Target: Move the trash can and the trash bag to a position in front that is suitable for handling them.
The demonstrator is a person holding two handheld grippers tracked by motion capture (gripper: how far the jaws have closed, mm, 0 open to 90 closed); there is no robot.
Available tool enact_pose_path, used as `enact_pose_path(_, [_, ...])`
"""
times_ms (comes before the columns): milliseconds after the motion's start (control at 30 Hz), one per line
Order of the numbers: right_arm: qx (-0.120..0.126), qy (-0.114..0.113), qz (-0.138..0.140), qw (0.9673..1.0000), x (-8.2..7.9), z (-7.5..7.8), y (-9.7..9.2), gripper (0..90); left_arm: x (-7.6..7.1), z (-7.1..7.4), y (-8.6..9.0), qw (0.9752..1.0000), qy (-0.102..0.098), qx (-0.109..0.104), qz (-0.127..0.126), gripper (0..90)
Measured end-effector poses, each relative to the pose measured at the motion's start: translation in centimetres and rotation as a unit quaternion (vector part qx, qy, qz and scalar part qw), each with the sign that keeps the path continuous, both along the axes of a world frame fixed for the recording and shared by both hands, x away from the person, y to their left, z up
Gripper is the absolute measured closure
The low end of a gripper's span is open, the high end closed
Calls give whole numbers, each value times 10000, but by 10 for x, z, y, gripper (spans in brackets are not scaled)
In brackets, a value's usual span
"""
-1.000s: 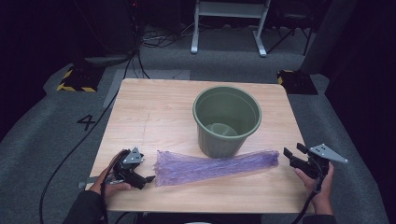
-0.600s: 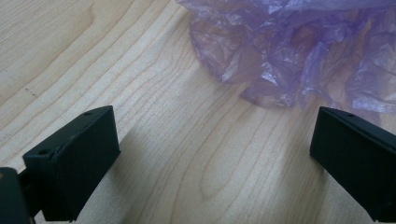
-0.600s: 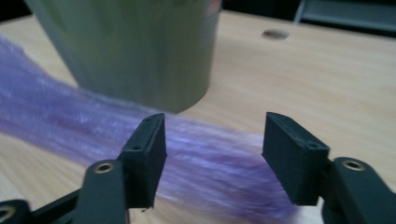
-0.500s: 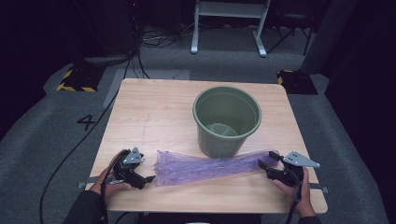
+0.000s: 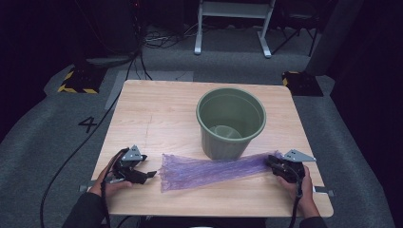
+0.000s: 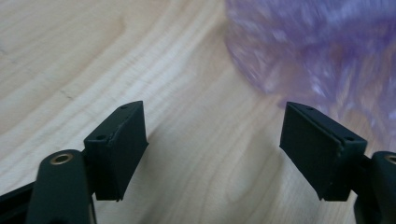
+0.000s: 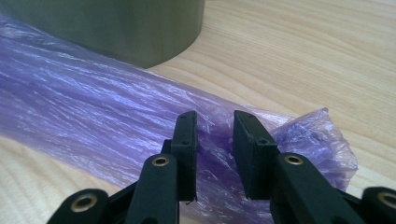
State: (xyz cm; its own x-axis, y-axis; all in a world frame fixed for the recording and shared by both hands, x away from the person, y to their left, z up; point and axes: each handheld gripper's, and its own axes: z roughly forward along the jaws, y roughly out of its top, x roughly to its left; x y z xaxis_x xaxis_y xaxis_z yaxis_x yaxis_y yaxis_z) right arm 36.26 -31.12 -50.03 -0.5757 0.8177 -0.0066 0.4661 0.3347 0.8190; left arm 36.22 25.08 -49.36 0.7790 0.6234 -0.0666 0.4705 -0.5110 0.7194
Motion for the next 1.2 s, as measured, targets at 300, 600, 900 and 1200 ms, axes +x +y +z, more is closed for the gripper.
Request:
enact_pose_path(300, [-126, 94, -7, 9999, 8, 0, 2, 625, -9, 31, -22, 9972, -586, -280, -360, 156])
enact_pose_path(600, [-194, 131, 79, 9997, 12, -1, 6, 631, -12, 47, -43, 9951, -838, -425, -294, 155])
enact_pose_path(900, [-213, 71, -32, 9997, 17, 0, 8, 529, -10, 20, -74, 9949, -357, 120, -937, 157])
enact_pose_path(1200, [-154, -449, -759, 9960, 0, 16, 5, 310, -18, -4, -90, 9908, -82, 534, -1244, 151])
